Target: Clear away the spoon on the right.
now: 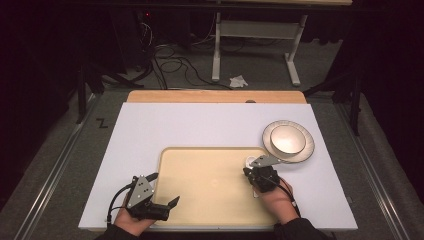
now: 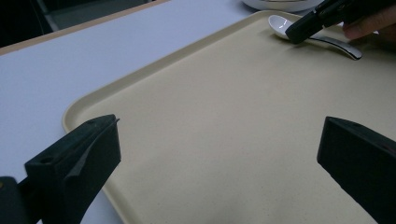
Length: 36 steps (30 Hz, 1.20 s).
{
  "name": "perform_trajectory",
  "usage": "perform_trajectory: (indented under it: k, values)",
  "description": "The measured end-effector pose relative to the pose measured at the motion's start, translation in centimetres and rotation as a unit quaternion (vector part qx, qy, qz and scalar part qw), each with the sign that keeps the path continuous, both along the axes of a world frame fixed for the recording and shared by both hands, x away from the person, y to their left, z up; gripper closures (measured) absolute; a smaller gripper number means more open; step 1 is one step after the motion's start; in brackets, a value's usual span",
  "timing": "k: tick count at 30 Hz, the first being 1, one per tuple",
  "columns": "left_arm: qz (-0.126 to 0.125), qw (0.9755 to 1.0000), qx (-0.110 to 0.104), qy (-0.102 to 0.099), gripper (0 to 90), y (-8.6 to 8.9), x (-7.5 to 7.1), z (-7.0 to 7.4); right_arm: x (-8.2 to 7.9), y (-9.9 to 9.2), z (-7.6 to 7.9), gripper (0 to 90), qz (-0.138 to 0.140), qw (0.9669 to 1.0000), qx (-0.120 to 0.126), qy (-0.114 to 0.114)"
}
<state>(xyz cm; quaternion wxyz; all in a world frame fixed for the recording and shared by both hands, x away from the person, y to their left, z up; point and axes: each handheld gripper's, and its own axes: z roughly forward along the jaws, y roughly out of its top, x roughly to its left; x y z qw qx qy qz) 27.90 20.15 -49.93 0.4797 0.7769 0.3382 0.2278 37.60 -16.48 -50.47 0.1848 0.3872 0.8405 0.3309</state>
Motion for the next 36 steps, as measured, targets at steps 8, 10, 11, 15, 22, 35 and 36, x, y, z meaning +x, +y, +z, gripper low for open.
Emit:
perform_trajectory:
  k: [8,10,11,15,22,35,36]
  values:
    - [0.0,1.0,0.001,0.002,0.2,0.0,0.0,0.0,0.4,-0.8,0.1,90.0,-0.02,0.9997,0.006,0.011]
    - [0.0,1.0,0.002,0.002,0.2,-0.1,0.0,-0.1,0.5,-0.8,0.1,90.0,-0.017,0.9997,0.008,0.015]
    - [-0.001,1.0,0.003,0.003,0.2,-0.1,0.0,-0.1,0.5,-0.7,0.2,90.0,-0.012,0.9998,0.012,0.013]
    - [-0.001,1.0,0.004,0.004,0.2,-0.2,0.1,-0.2,1.2,0.1,0.6,90.0,-0.01,0.9999,0.009,0.0]
    - [0.003,1.0,0.002,0.005,0.2,0.1,0.1,-0.2,2.8,0.2,0.3,90.0,-0.032,0.9994,0.003,0.01]
    - [0.003,1.0,-0.002,-0.001,0.2,0.2,-0.1,0.0,-1.4,-3.2,3.8,51.4,0.033,0.9908,0.111,-0.07]
    - [0.002,1.0,-0.002,-0.001,0.2,0.2,-0.1,0.1,-1.9,-3.7,4.0,44.8,0.039,0.9888,0.121,-0.078]
